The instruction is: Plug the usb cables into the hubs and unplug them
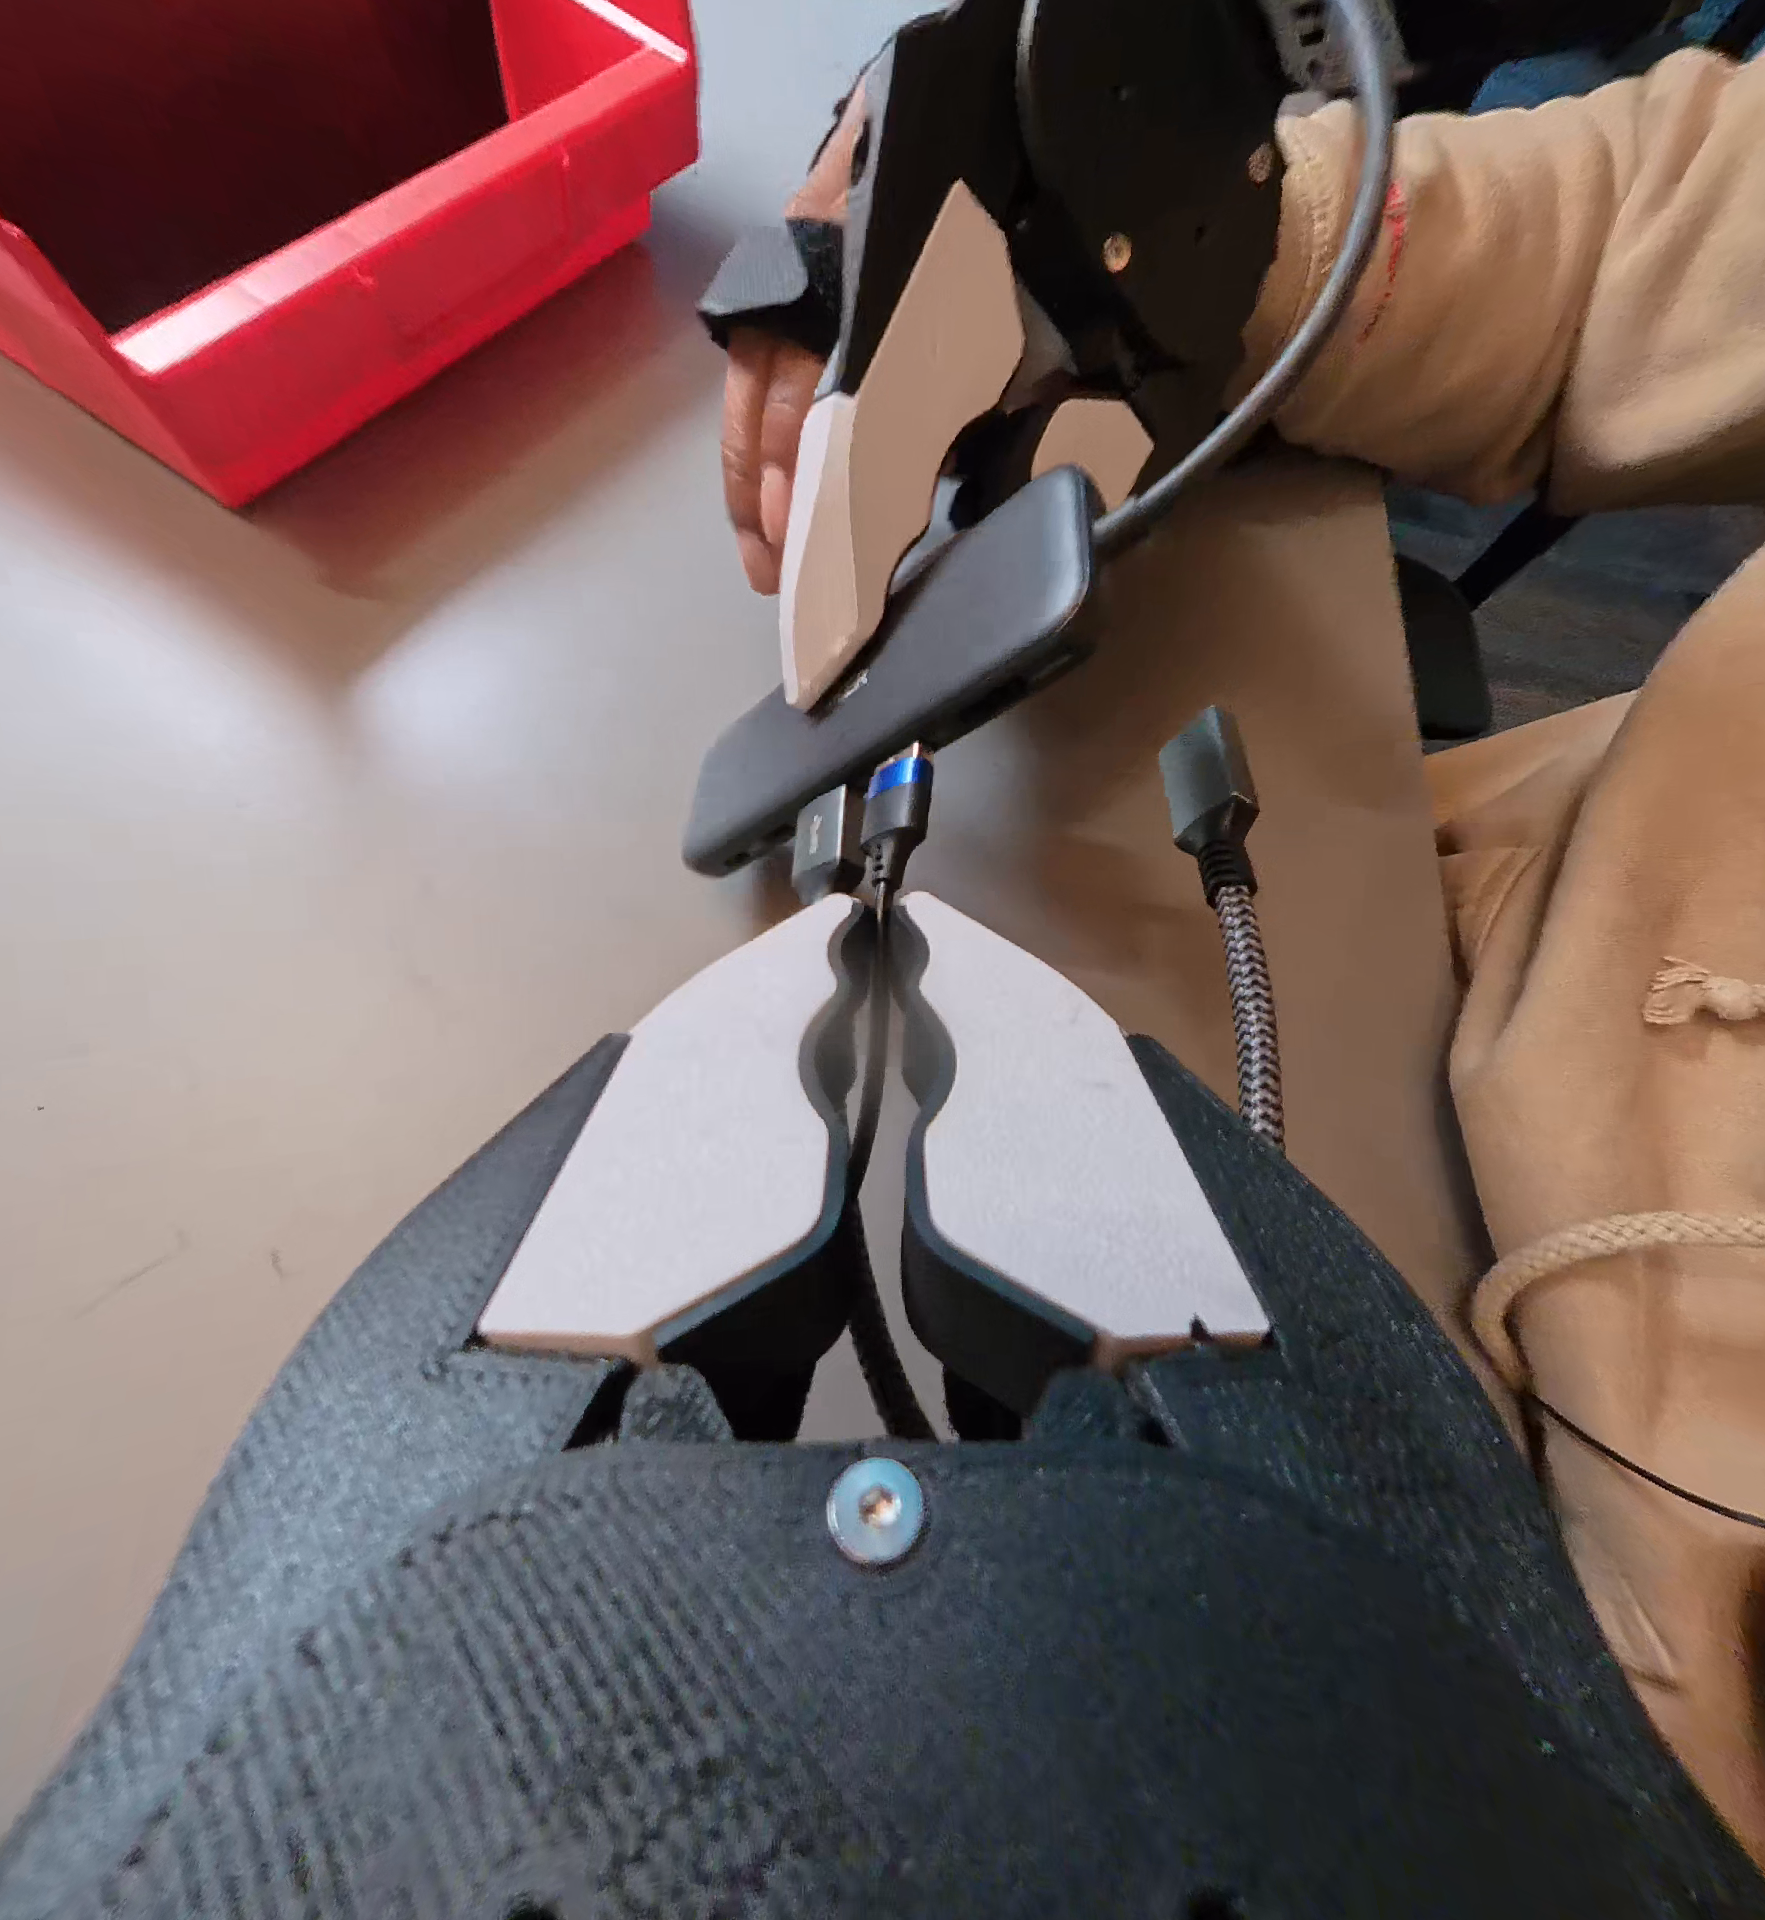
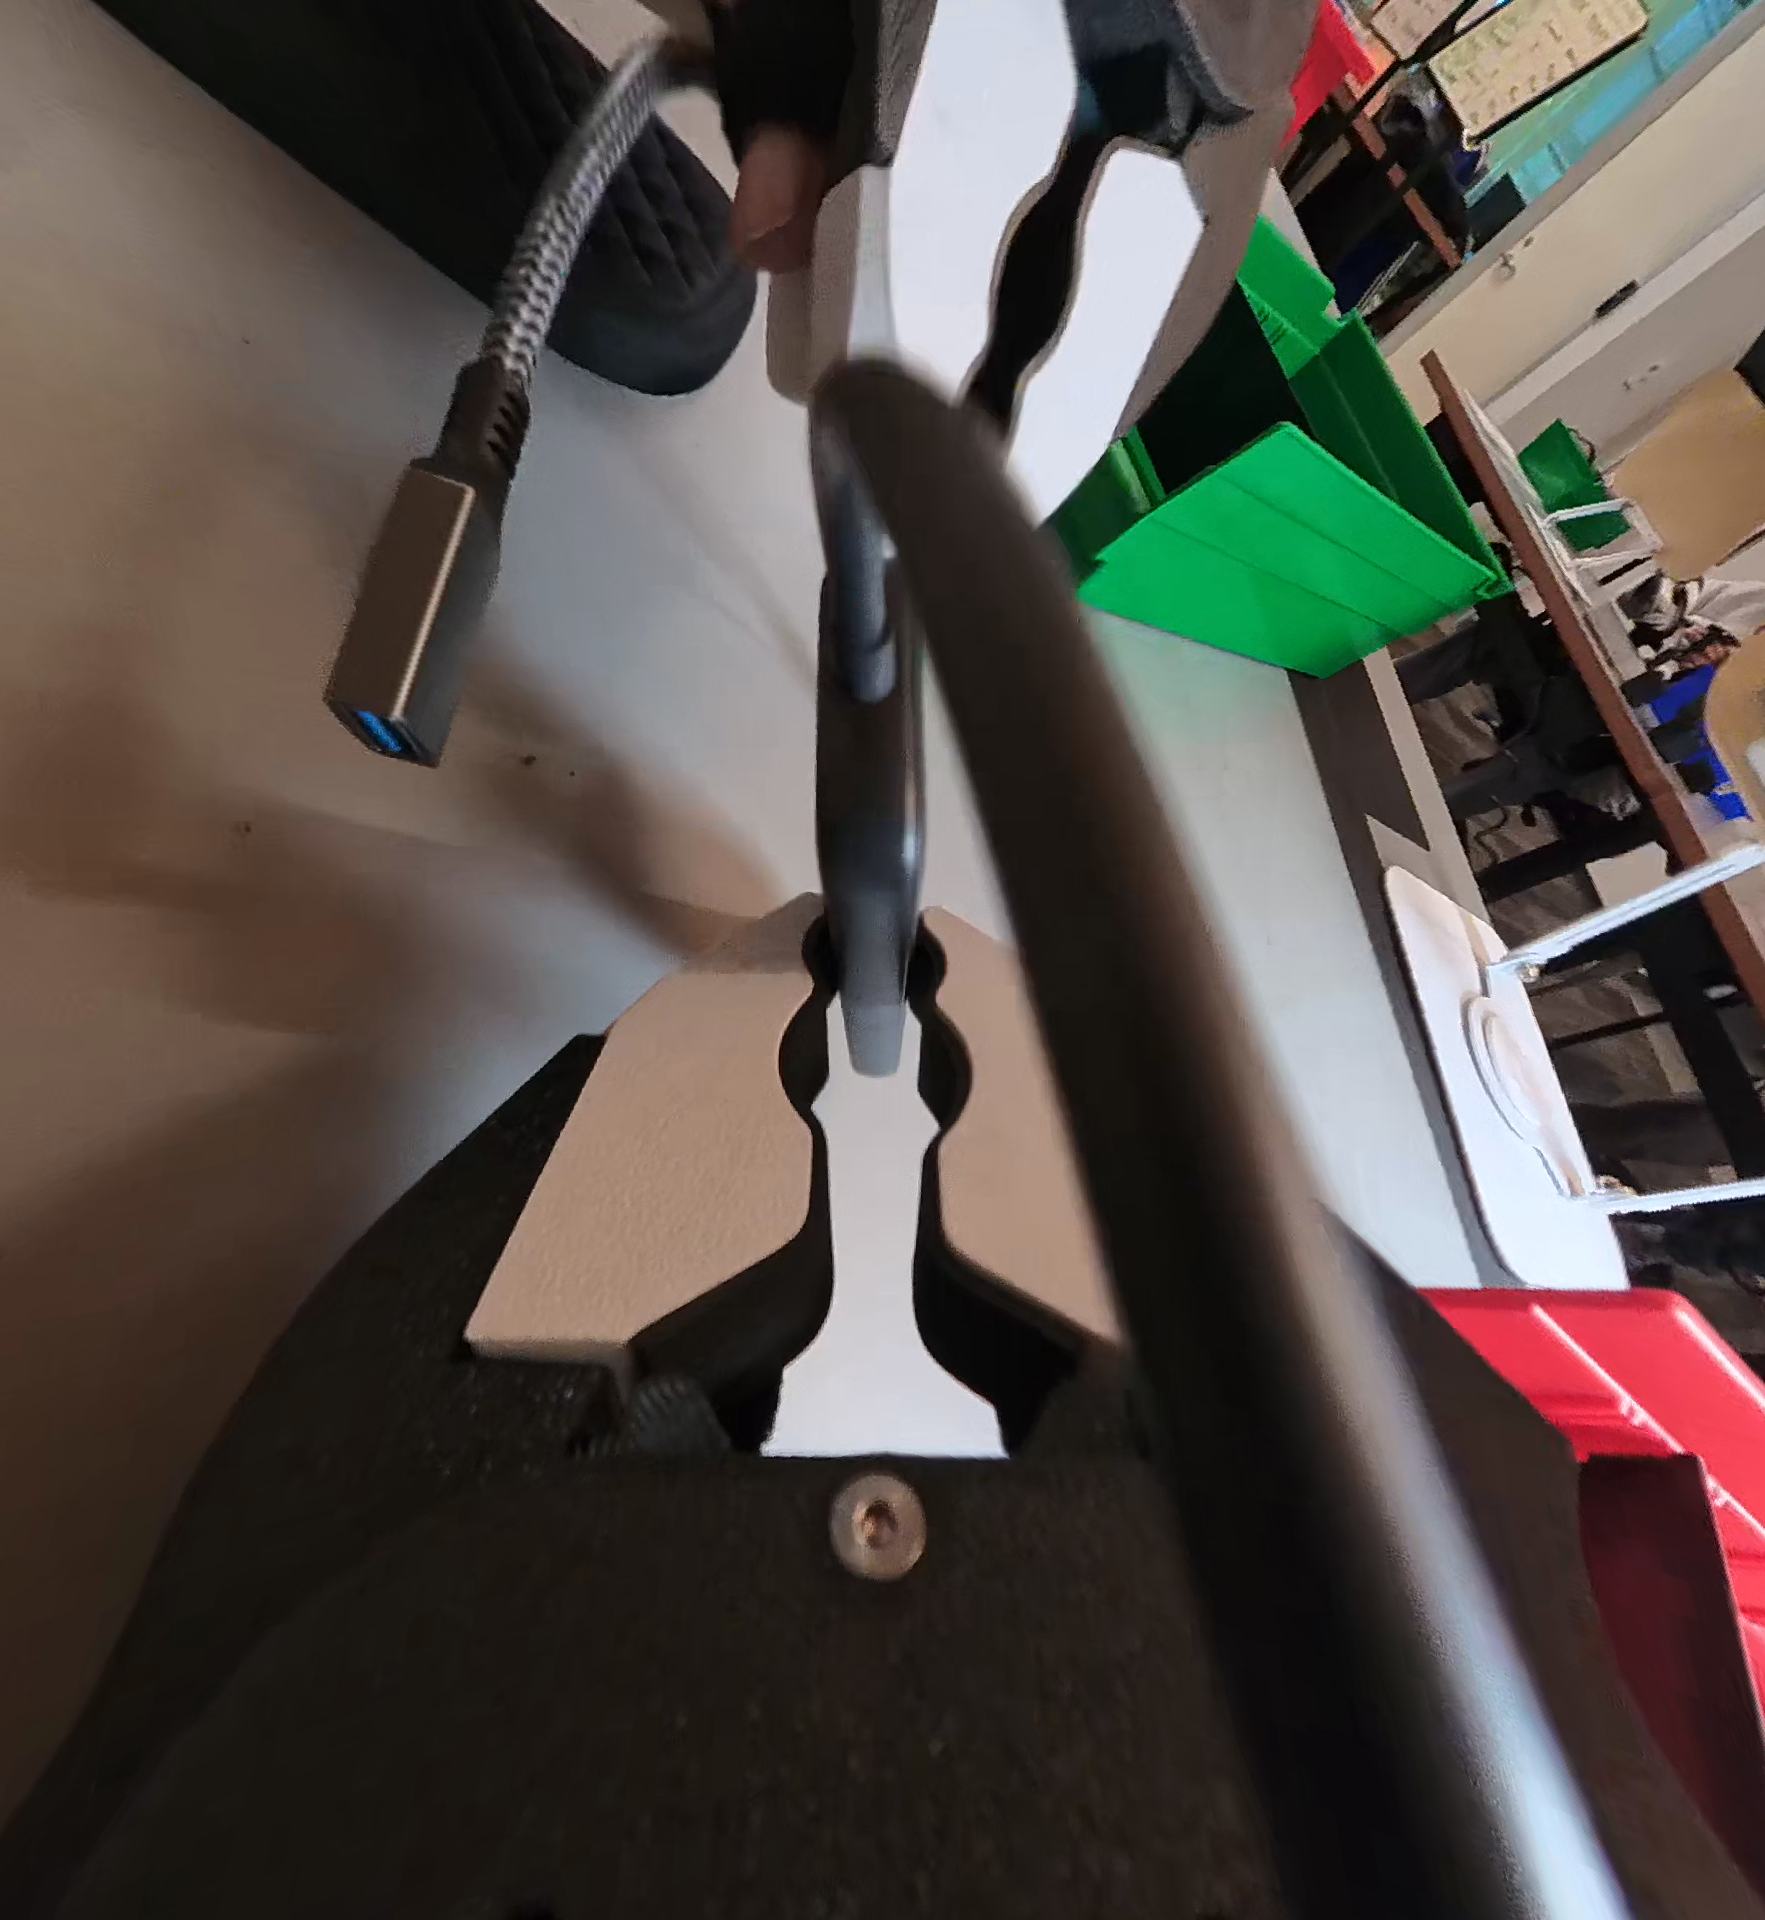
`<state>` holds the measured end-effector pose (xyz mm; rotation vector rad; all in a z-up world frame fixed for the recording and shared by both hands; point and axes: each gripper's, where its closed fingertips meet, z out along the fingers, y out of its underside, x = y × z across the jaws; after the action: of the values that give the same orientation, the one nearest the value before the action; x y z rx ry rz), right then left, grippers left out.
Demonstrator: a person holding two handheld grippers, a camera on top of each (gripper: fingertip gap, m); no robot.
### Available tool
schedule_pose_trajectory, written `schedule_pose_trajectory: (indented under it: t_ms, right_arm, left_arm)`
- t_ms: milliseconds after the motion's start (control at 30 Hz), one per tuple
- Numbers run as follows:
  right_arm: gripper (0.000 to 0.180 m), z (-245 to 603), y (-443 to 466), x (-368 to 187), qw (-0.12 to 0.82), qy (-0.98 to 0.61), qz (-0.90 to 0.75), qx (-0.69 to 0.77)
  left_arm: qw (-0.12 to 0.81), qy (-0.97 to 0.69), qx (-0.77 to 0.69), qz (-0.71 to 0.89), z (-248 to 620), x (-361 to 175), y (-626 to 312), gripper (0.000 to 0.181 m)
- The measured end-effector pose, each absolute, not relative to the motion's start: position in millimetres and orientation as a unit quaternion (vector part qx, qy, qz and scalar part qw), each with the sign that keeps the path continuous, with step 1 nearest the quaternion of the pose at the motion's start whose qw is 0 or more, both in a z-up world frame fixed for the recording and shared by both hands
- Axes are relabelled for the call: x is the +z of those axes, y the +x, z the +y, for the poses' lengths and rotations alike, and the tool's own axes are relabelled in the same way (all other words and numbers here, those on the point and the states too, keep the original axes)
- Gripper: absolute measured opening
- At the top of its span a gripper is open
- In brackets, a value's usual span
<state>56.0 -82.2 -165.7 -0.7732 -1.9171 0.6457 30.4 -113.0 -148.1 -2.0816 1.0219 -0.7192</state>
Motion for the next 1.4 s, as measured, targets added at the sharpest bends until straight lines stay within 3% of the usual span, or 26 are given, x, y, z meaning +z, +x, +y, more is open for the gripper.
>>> schedule_pose_trajectory:
  t_ms: [333,700,800,900,1033,1100,1233,1400]
  right_arm:
    - [0.012,-81,47,-179,0.443,-0.362,-0.784,0.240]
    - [0.036,-79,56,-130,0.454,-0.386,-0.708,0.380]
    - [0.033,-67,56,-137,0.410,-0.453,-0.689,0.389]
    - [0.039,-70,66,-159,0.293,-0.519,-0.695,0.401]
    - [0.034,-105,84,-152,0.245,-0.456,-0.746,0.418]
    - [0.031,-113,84,-134,0.280,-0.429,-0.752,0.415]
    - [0.029,-76,74,-88,0.466,-0.426,-0.724,0.279]
    - [0.032,-66,71,-83,0.501,-0.398,-0.759,0.125]
  left_arm:
    - [0.355,-0.795,-0.296,0.393,-116,-142,40,0.003]
    - [0.360,-0.791,-0.375,0.322,-106,-134,25,0.003]
    - [0.365,-0.789,-0.395,0.295,-102,-131,18,0.003]
    - [0.377,-0.782,-0.431,0.248,-96,-122,8,0.003]
    - [0.388,-0.780,-0.449,0.197,-86,-117,-7,0.003]
    - [0.389,-0.780,-0.454,0.183,-84,-116,-10,0.003]
    - [0.383,-0.782,-0.459,0.177,-84,-118,-8,0.003]
    - [0.367,-0.794,-0.459,0.159,-82,-127,-8,0.003]
